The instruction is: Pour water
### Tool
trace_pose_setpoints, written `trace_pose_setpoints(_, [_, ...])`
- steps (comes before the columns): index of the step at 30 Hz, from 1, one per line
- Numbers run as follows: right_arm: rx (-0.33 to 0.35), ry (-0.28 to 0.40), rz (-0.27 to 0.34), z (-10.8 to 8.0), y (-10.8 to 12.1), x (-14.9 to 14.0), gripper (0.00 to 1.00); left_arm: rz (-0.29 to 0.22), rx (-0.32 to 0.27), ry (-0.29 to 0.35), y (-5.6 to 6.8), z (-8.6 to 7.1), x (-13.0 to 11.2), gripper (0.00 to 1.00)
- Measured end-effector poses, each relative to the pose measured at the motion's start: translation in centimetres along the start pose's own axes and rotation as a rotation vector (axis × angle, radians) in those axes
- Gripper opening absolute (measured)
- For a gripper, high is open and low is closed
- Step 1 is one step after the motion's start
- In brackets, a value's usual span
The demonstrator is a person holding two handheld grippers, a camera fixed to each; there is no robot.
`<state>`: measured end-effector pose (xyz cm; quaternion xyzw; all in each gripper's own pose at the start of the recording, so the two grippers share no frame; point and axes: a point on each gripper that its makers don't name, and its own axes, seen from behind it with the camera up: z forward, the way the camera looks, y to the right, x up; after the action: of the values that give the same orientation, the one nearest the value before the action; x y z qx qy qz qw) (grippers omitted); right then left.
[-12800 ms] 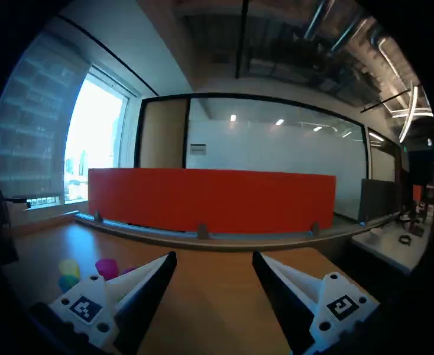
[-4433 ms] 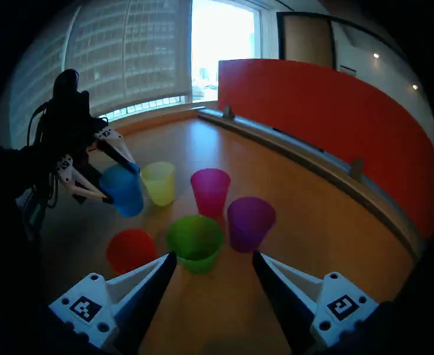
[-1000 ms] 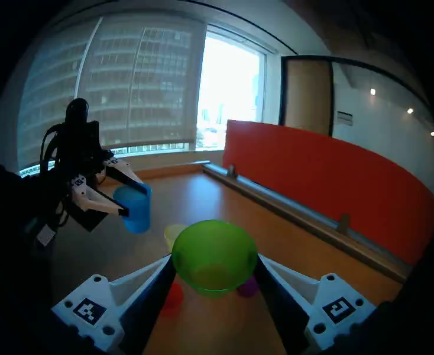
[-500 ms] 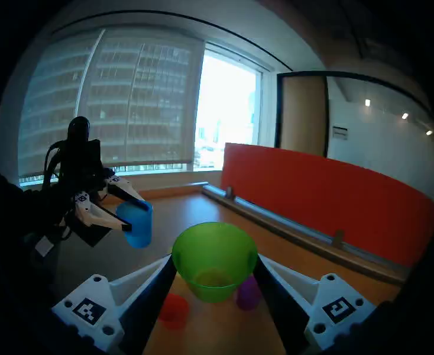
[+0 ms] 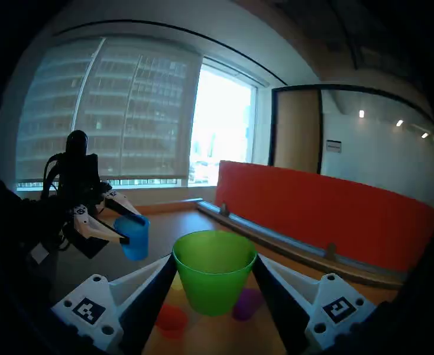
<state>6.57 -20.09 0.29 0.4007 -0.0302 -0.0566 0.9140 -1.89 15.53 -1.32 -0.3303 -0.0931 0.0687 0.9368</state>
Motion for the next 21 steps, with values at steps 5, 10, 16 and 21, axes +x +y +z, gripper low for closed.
trace_pose_setpoints(5, [-0.009,0.033,0.005,-0.2,0.2,0.8,0.92,-0.007,-0.004,0.010,0.1,-0.2,0.4,0.88])
trace_pose_setpoints(10, [-0.008,0.052,0.012,-0.5,0.2,1.2,0.92,-0.006,-0.001,0.019,0.1,-0.4,0.7,0.88])
trace_pose_setpoints(16, [-0.005,0.056,0.011,-0.7,0.1,1.3,0.92,-0.023,-0.005,0.034,0.1,-0.3,1.1,0.88])
trace_pose_setpoints(21, [-0.005,0.060,0.006,-0.9,0.1,1.5,0.92,-0.034,-0.012,0.056,0.3,-0.4,1.8,0.88])
